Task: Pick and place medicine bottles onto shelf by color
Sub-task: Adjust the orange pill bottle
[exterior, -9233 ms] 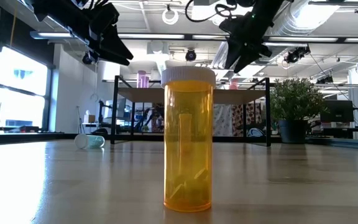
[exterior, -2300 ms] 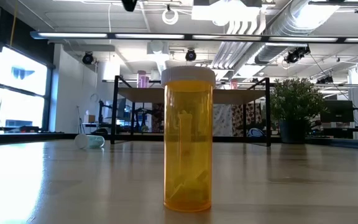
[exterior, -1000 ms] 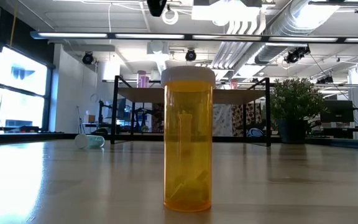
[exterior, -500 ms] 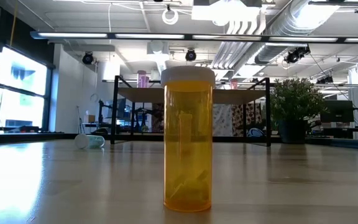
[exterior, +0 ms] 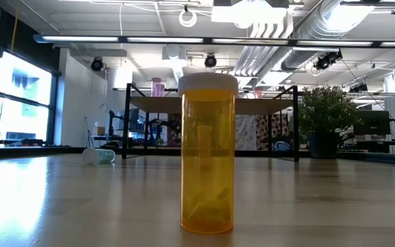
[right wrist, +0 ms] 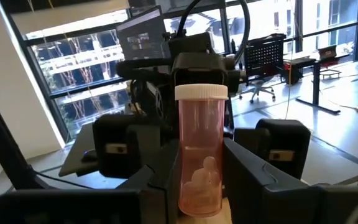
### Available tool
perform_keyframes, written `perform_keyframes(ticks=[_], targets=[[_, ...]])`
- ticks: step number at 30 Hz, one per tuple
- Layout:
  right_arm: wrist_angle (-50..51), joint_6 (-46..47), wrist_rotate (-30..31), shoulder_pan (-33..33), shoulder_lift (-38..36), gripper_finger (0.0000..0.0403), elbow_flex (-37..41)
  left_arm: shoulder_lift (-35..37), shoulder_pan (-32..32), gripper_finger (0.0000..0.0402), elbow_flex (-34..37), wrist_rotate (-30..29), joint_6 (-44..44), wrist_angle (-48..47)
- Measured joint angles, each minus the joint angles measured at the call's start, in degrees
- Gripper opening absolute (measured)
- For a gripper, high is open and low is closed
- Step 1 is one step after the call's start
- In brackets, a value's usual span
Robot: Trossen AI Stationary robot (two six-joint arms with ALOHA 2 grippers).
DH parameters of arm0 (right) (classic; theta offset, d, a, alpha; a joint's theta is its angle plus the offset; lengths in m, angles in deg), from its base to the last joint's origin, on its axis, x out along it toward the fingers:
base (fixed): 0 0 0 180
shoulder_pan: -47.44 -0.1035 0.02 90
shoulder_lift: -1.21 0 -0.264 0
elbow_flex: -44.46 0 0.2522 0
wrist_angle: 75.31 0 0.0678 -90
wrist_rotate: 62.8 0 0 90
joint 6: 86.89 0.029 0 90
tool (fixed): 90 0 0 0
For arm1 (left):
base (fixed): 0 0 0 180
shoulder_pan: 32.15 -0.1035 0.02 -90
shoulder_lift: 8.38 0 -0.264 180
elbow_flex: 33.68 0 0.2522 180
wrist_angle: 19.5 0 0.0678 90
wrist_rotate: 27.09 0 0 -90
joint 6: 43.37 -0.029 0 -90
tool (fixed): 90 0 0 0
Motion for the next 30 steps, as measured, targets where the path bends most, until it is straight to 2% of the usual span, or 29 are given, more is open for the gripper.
perform_keyframes(ticks=[13, 30], targets=[[0.0, 3.6, -0.6, 0.0, 0.0, 0.0088, 0.0, 0.0, 0.0, 0.0225, 0.0, -2.2, 0.9, 5.2], [-2.8, 5.1, -1.2, 0.4, 1.7, 0.0088, 0.1, -0.1, 0.0, 0.0225, 0.1, -2.9, 1.9, 5.1]])
